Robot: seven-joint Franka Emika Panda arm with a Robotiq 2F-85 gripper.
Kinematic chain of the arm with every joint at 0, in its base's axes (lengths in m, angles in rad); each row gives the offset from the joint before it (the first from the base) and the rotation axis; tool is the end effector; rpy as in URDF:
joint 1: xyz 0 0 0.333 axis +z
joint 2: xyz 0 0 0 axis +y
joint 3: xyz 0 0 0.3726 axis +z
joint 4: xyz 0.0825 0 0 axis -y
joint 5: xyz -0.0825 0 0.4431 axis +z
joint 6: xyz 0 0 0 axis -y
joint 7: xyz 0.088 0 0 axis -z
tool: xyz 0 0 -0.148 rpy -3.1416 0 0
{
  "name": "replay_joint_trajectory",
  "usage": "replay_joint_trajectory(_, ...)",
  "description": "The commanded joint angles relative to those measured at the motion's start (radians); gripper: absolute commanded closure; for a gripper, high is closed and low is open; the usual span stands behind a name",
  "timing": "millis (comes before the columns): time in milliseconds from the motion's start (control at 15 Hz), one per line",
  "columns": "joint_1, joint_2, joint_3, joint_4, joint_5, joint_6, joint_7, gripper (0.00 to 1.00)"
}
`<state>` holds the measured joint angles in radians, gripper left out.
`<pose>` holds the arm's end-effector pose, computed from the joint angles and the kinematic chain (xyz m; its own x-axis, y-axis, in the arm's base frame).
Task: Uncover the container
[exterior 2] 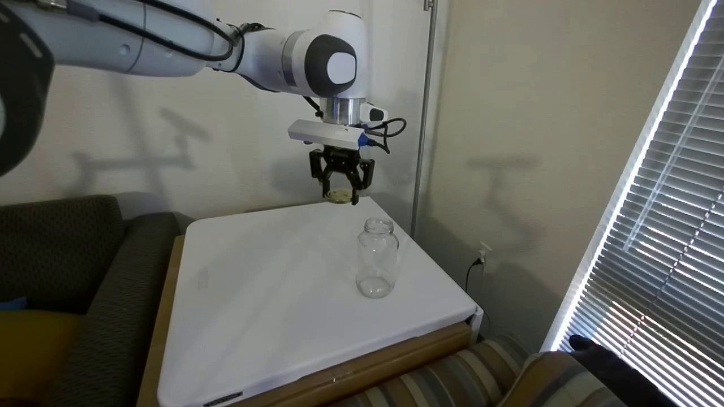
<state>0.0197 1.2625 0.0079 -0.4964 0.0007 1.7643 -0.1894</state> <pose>0.9193 0.0213 0.2181 0.9777 0.2097 0.0069 0.2098 -0.9777 -0.0070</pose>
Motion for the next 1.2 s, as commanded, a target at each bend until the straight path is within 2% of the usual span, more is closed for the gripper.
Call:
replay_joint_trajectory(0,0.009,-0.013,0.024,-0.017,0.007,-0.065,-0.059,0.52)
replay_joint_trajectory(267,0.032,-0.001,0.032,-0.017,0.003,-0.095,-0.079,0.52)
replay_joint_trajectory(467,0.051,0.018,0.029,-0.018,0.002,-0.076,-0.051,0.52)
replay_joint_trajectory(1133,0.063,0.137,0.059,-0.01,0.039,0.122,-0.029,0.52)
